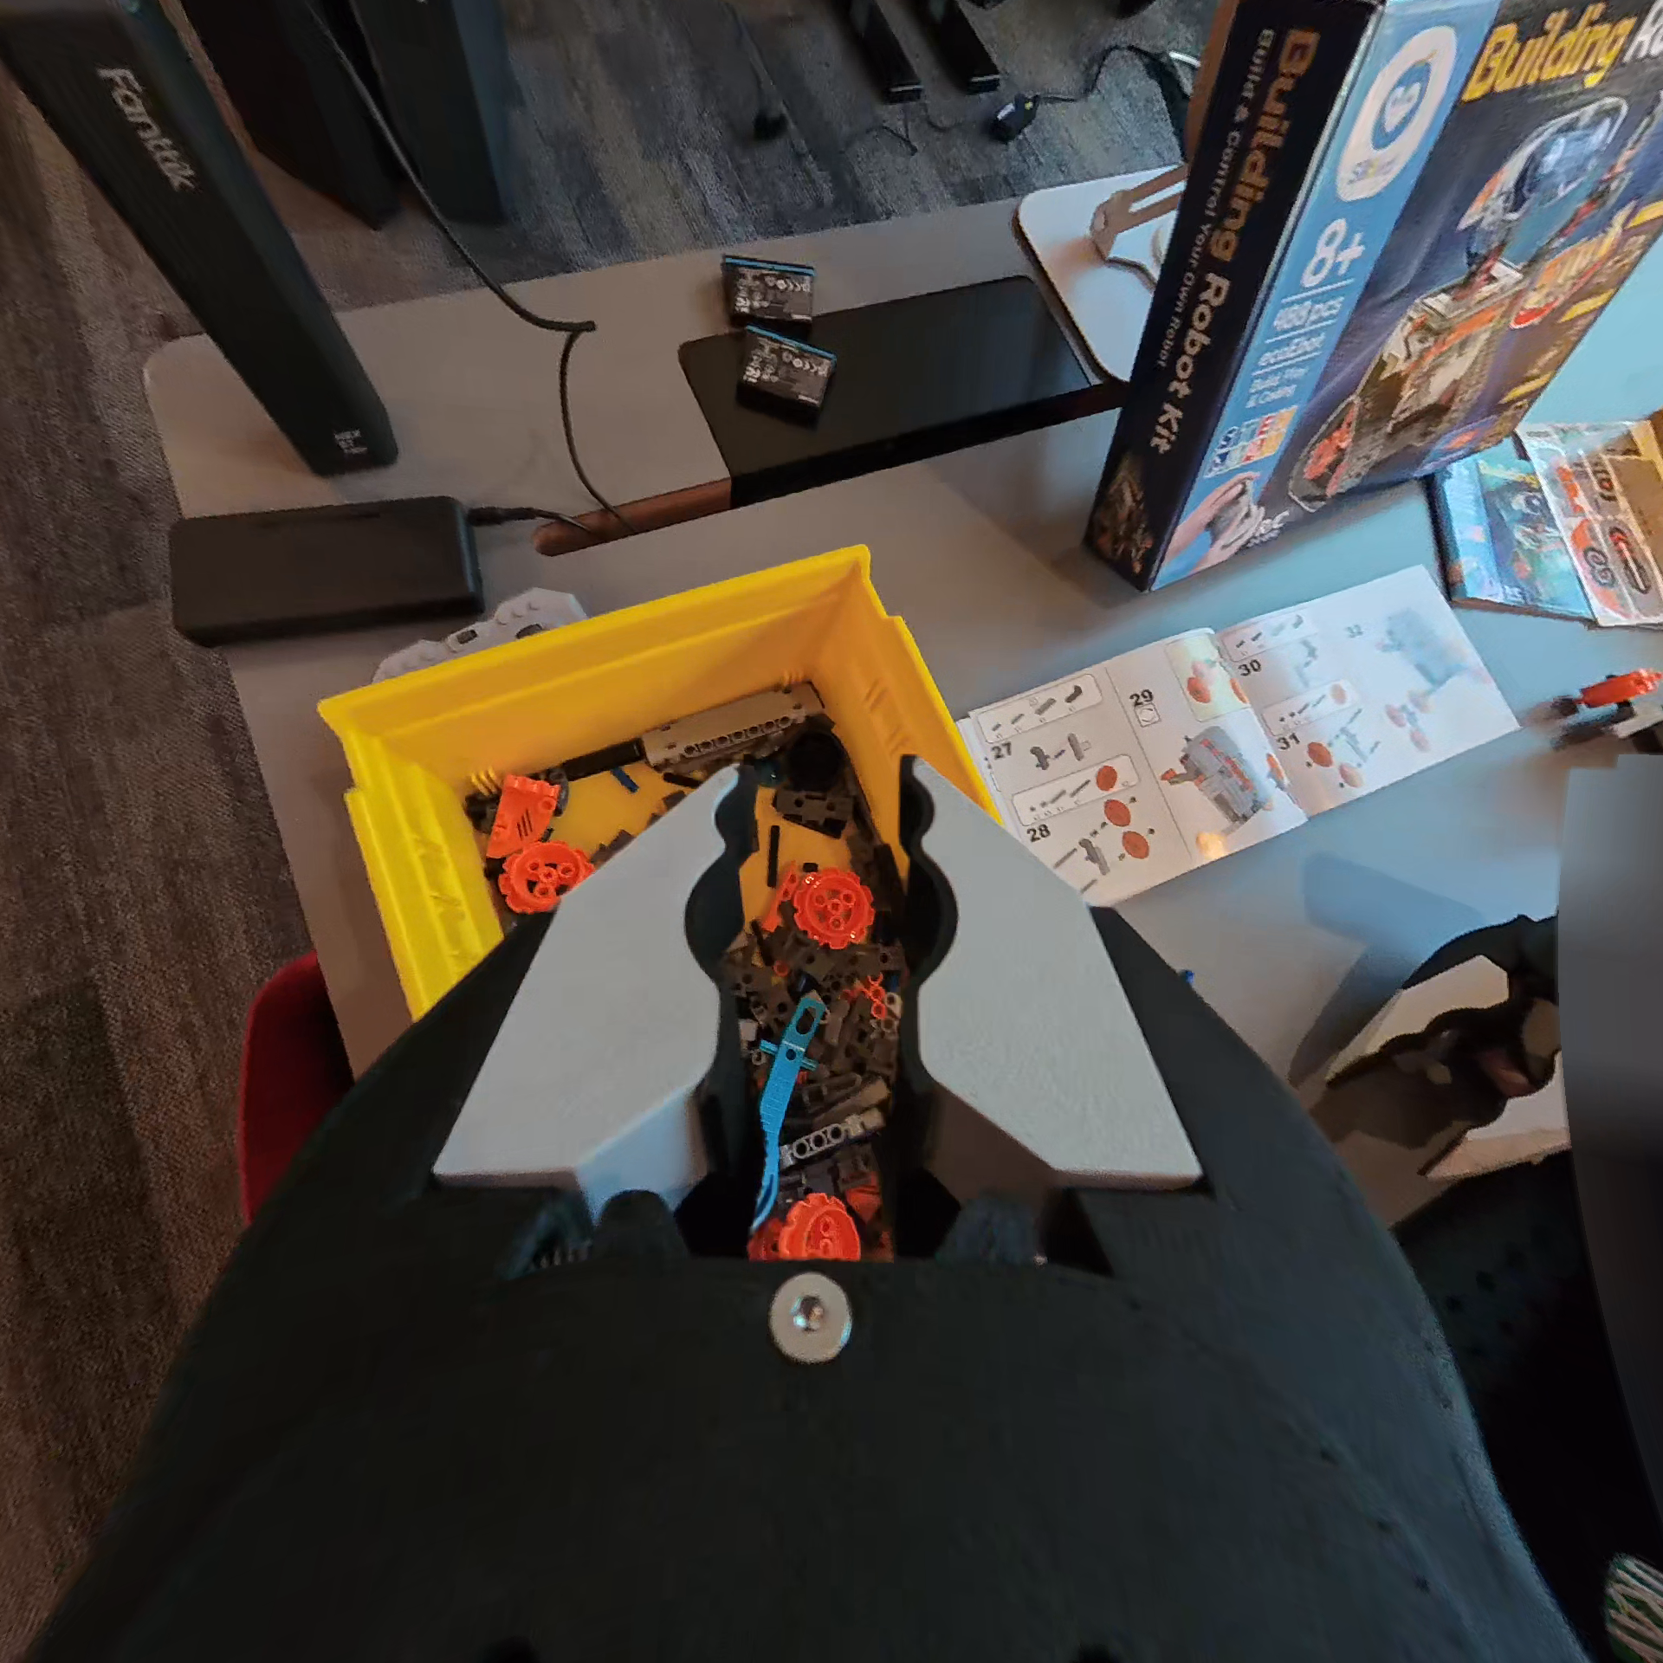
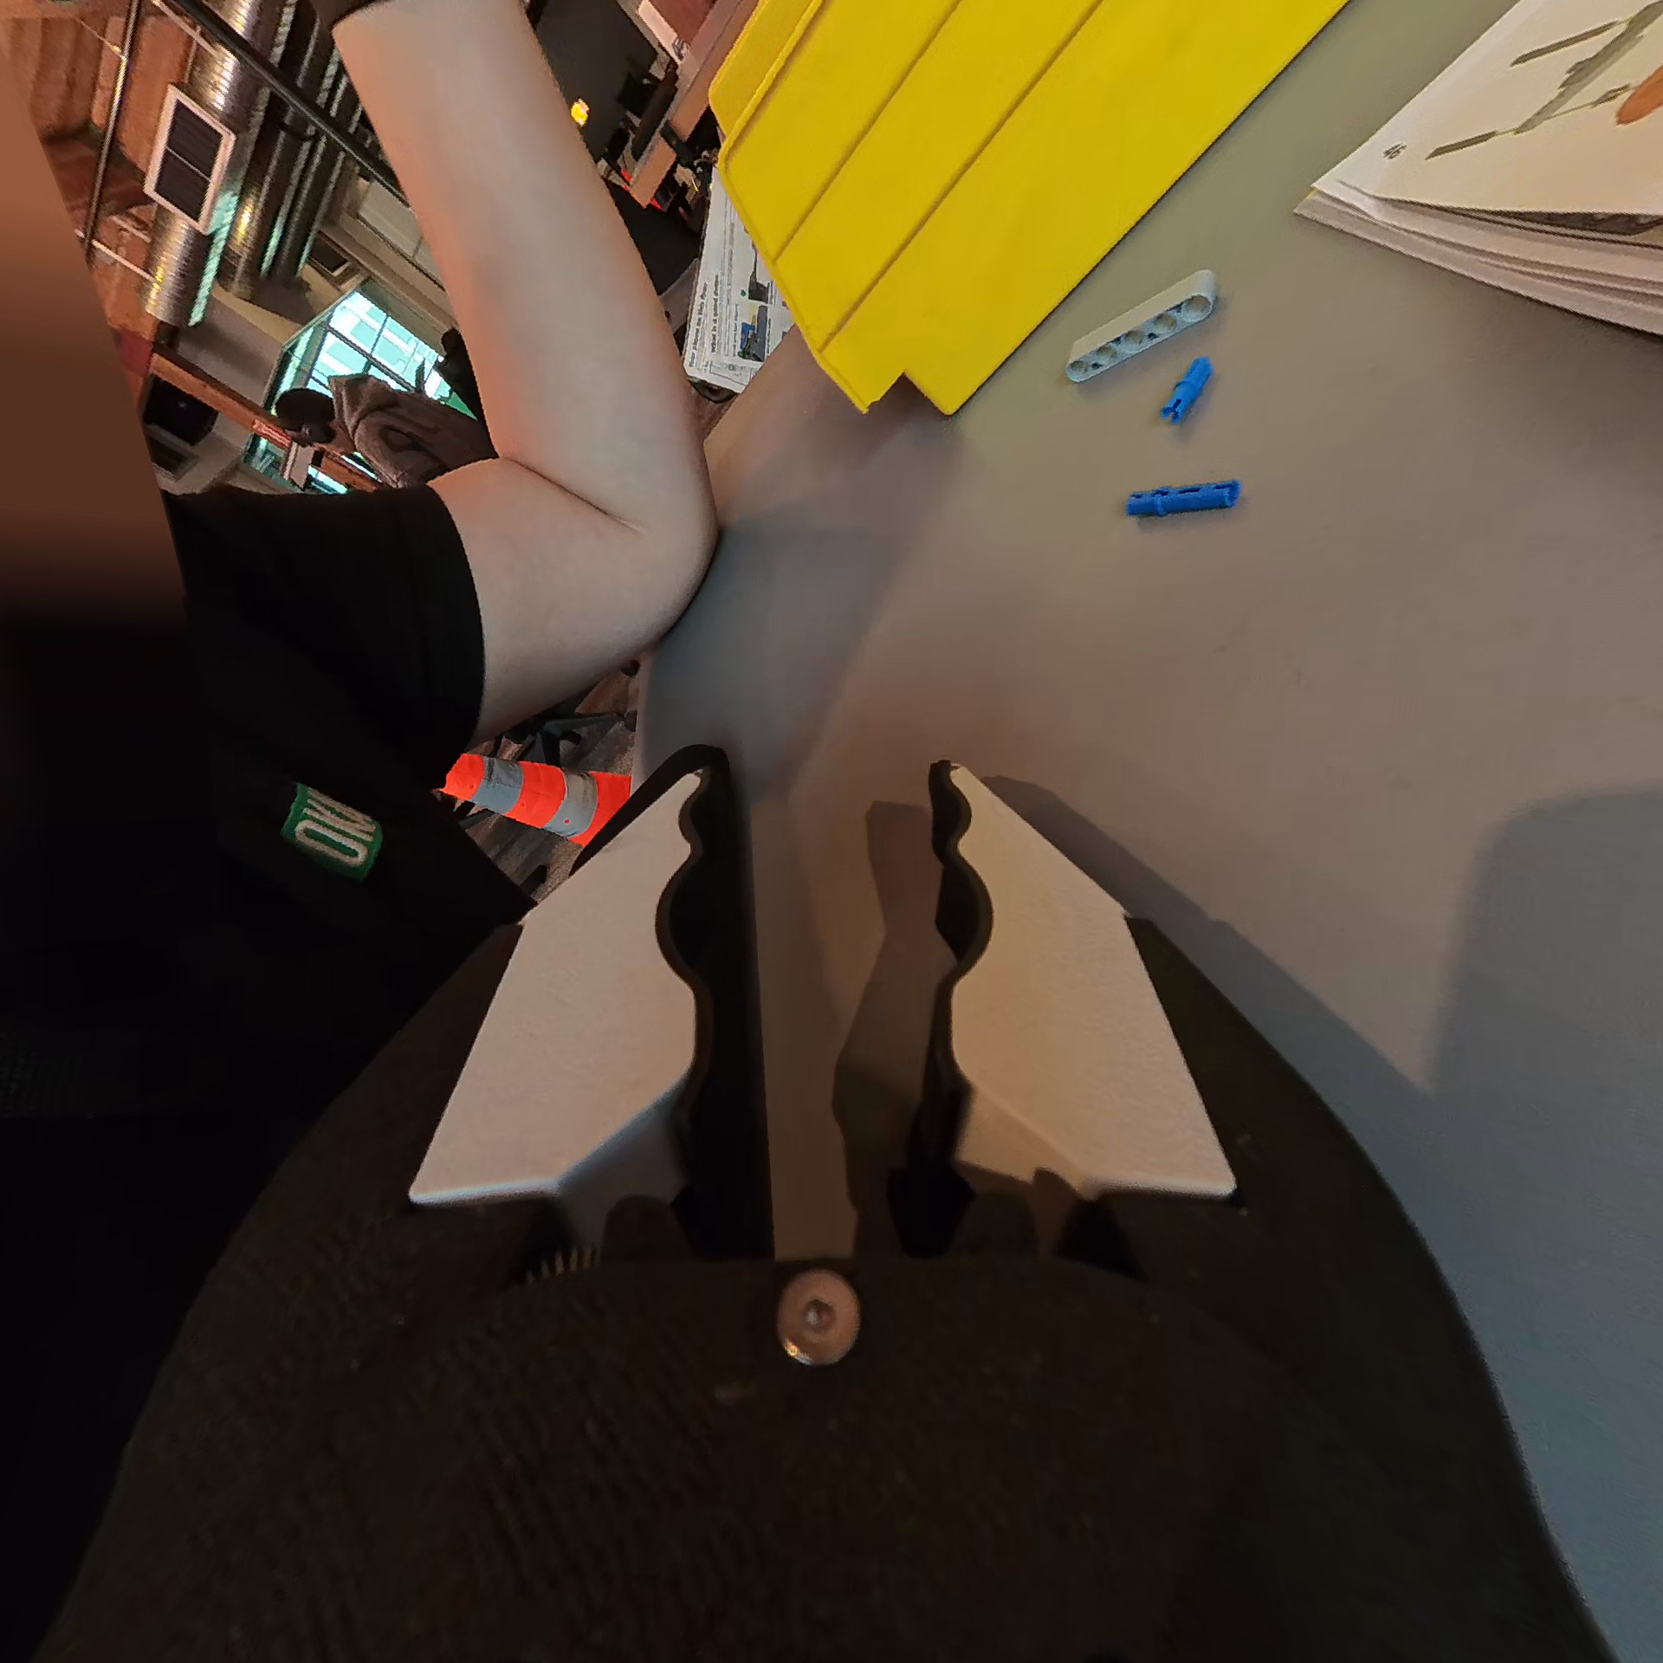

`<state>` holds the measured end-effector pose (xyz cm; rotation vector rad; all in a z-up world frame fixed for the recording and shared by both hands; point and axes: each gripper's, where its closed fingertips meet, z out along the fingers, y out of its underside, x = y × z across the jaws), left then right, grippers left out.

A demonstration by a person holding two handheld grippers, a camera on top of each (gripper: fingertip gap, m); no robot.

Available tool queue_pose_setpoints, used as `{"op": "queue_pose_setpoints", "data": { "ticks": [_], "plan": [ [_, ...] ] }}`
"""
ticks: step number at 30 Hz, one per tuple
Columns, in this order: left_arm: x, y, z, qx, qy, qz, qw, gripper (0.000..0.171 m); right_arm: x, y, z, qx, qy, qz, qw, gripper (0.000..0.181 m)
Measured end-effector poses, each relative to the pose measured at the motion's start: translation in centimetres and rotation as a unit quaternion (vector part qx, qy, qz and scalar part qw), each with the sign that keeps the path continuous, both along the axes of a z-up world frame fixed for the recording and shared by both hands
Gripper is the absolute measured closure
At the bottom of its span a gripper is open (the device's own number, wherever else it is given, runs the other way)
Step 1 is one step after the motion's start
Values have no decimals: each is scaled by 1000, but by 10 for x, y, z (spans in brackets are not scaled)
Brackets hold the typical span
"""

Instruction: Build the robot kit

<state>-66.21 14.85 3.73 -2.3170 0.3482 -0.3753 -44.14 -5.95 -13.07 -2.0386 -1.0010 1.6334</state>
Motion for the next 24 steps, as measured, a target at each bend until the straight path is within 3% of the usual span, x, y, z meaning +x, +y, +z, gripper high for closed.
{"op": "queue_pose_setpoints", "data": {
  "ticks": [5, 9, 17, 20, 24],
  "plan": [
    [2, -1, -5, -8, 19, 3, 1000, 120, 0, -1, 0, 3, 1, 1, 1000, 134],
    [2, 6, -4, 3, 19, -12, 1000, 120, 1, -2, 1, 4, 1, 2, 1000, 133],
    [19, 26, 49, 175, -6, -101, 979, 118, 1, -1, 0, 5, -2, 1, 1000, 134],
    [6, 36, 65, 248, 28, -80, 965, 118, -1, -2, -1, 7, -5, 4, 1000, 134],
    [-20, 40, 87, 363, 105, -14, 926, 98, -1, -1, 0, 4, -2, 2, 1000, 135]
  ]
}}
